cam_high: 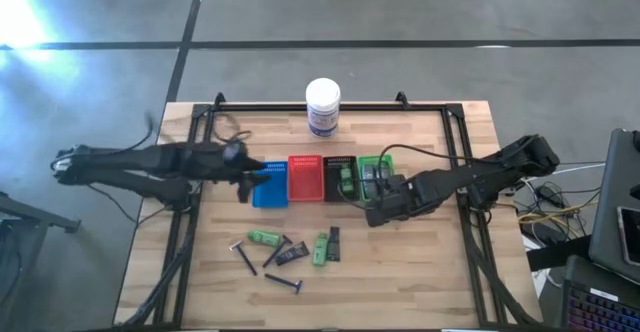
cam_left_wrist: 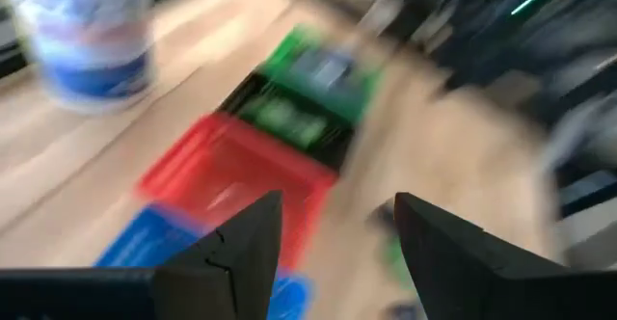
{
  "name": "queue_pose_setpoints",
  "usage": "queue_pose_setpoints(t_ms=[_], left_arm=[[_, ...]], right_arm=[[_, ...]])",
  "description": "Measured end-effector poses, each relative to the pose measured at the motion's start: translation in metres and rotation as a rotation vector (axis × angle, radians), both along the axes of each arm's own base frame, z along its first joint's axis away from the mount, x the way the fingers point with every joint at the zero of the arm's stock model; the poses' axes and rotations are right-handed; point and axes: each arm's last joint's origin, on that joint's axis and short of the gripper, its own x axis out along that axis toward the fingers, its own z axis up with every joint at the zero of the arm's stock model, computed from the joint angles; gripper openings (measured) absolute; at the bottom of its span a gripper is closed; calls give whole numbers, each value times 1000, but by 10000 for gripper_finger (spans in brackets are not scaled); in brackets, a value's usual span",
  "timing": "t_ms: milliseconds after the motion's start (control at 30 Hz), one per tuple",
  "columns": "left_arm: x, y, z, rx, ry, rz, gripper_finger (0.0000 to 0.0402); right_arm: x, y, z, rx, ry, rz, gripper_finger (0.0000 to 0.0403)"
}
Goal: Pick & Place Travel size toiletries
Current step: Put the blue shaving cream into the red basket
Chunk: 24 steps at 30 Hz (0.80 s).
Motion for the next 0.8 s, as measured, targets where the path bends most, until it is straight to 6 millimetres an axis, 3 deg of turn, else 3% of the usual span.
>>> queue_pose_setpoints(t_ms=[100, 167, 433, 667, 800], left_arm=[[9, 1, 10, 54, 152, 22, 207], [14, 1, 21, 84, 176, 12, 207], [33, 1, 29, 100, 223, -5, 207], [46, -5, 12, 97, 310, -263, 207], [56, -6, 0, 59, 385, -269, 207]], right_arm=[[0, 0, 0, -1, 2, 2, 274], [0, 0, 0, -2, 2, 2, 279], [1, -1, 1, 8, -9, -79, 295], [1, -2, 0, 0, -15, -142, 310], [1, -3, -1, 0, -15, -143, 319]])
